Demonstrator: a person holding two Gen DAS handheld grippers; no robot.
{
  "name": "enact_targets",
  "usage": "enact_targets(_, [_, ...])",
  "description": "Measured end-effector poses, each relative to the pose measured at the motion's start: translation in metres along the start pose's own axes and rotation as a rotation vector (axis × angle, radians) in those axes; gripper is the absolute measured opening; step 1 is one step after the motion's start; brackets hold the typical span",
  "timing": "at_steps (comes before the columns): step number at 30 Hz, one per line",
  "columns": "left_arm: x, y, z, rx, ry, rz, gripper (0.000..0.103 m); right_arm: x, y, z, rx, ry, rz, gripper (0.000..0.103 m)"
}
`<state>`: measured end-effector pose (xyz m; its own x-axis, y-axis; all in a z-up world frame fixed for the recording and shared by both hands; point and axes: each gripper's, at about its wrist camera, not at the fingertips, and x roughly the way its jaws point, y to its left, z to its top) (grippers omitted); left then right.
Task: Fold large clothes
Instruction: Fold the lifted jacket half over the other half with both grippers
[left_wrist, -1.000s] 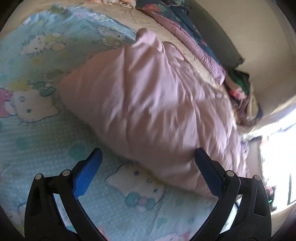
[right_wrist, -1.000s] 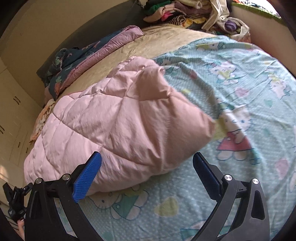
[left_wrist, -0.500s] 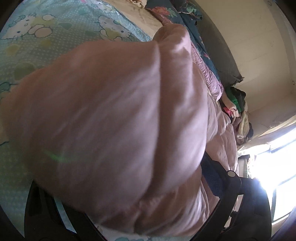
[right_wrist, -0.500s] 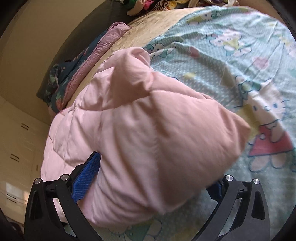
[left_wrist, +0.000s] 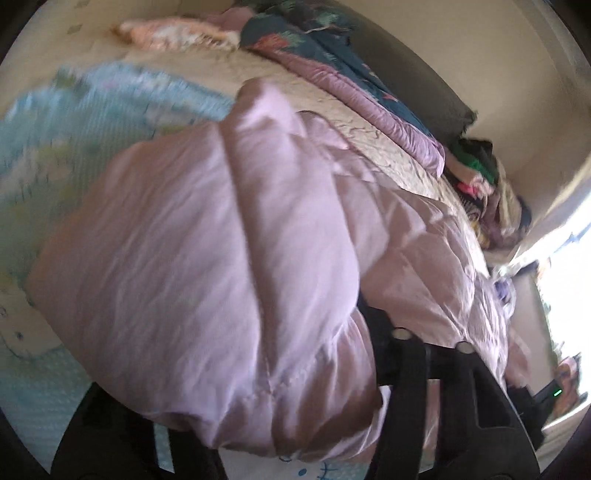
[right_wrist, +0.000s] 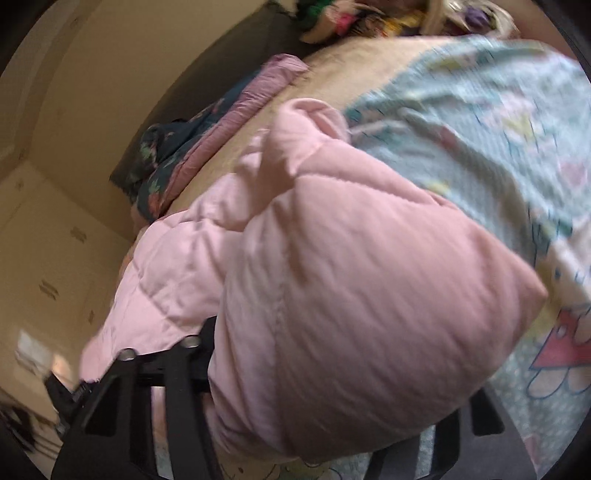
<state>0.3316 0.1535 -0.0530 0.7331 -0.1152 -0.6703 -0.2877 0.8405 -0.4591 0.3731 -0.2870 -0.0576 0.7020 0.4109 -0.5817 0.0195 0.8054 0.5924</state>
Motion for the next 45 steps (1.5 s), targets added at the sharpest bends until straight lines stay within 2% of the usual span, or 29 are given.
enact_targets(2, [-0.007, -0.010, 0.003, 0.046, -0.014, 0.021, 0.036, -0.007, 0.014, 0.002, -0.073, -0.011, -0.022, 0.038])
enact_targets(10, [-0.028, -0.029, 0.007, 0.140, -0.057, 0.038, 0.031, -0.034, 0.068, 0.009, -0.311, -0.072, -0.050, 0.031])
enact_targets(19, [-0.075, -0.035, 0.004, 0.193, -0.096, 0.019, 0.030, -0.089, 0.107, -0.001, -0.460, -0.130, -0.020, 0.029])
enact_targets(29, [-0.107, -0.026, -0.024, 0.212, -0.081, 0.020, 0.030, -0.126, 0.101, -0.029, -0.465, -0.114, -0.030, 0.029])
enact_targets(45, [-0.131, 0.003, -0.093, 0.241, -0.056, 0.057, 0.033, -0.147, 0.049, -0.090, -0.353, -0.043, -0.065, 0.031])
